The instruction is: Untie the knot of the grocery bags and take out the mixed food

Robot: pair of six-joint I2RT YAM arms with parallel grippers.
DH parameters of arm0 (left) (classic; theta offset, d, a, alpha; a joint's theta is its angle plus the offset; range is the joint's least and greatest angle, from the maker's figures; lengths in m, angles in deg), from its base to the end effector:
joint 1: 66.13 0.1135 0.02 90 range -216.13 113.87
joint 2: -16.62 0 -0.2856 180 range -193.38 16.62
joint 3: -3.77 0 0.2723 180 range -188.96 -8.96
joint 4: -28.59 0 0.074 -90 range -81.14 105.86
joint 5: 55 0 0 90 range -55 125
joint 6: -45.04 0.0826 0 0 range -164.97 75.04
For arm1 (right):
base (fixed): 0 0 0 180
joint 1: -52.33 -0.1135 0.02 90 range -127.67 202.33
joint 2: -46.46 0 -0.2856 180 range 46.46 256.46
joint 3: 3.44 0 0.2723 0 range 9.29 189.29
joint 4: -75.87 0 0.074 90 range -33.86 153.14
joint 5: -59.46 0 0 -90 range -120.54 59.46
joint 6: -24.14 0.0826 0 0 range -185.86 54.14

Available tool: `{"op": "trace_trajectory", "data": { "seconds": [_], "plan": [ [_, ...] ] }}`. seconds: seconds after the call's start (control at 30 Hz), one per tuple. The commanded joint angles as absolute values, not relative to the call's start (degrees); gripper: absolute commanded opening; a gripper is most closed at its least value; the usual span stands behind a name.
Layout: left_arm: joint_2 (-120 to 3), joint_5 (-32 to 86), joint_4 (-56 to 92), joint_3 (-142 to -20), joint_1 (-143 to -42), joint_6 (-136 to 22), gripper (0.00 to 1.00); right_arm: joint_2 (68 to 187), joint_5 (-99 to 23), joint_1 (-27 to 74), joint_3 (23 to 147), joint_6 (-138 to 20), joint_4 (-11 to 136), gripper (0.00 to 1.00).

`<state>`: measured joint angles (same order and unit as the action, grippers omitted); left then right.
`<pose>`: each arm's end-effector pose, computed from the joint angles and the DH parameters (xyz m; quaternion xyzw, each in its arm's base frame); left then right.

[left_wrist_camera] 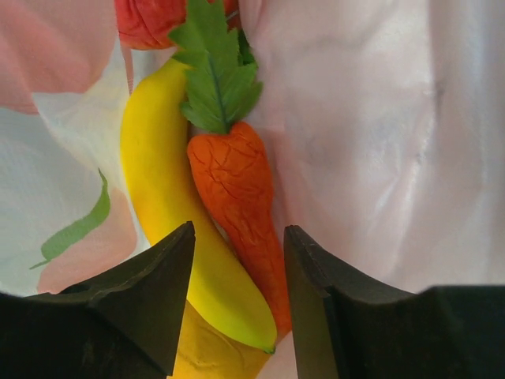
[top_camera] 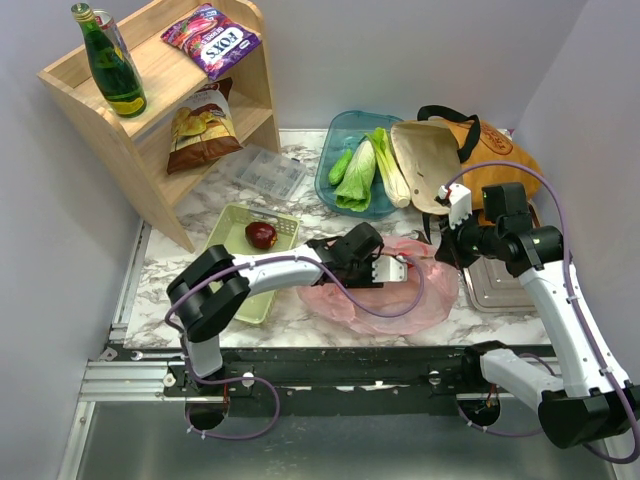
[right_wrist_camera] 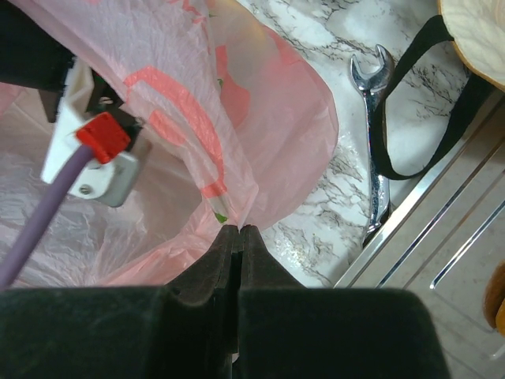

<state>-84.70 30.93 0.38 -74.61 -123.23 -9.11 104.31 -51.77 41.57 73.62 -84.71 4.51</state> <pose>0.2259 -0.3600 0.1656 0.6915 0.6405 -0.0942 0.3205 0.2084 0.0700 0.3257 -0.2953 0.8836 0.1513 0.3303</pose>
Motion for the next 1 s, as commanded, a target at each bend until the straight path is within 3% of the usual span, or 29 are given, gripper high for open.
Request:
{"op": "trace_trajectory", "data": {
  "seconds": [0.0, 0.17, 0.33, 0.43, 0.57, 0.97],
  "plan": [
    [-88.23, 34.50, 0.33, -78.83, -123.26, -10.20, 0.52, 103.59, -52.42, 41.72, 73.27, -84.22, 3.84, 0.01],
    [-92.35, 34.56, -2.52, -81.37, -123.26, -10.32, 0.55, 103.94, -52.51, 41.69, 73.45, -84.34, 3.83, 0.01],
    [-91.89, 32.02, -3.56, -79.55, -123.33, -10.10, 0.37, 104.10, -52.36, 41.70, 73.46, -84.32, 3.83, 0.01],
    [-88.32, 29.21, -3.51, -77.71, -123.65, -10.48, 0.22, 103.92, -52.33, 41.70, 73.11, -84.28, 4.09, 0.01],
    [-81.18, 24.53, -2.95, -76.68, -123.70, -12.00, 0.09, 103.85, -52.24, 41.65, 72.76, -84.18, 4.49, 0.01],
    [-60.47, 0.10, 4.98, -75.10, -123.44, -15.62, 0.06, 103.93, -52.19, 41.70, 71.89, -83.20, 5.90, 0.01]
  ]
}}
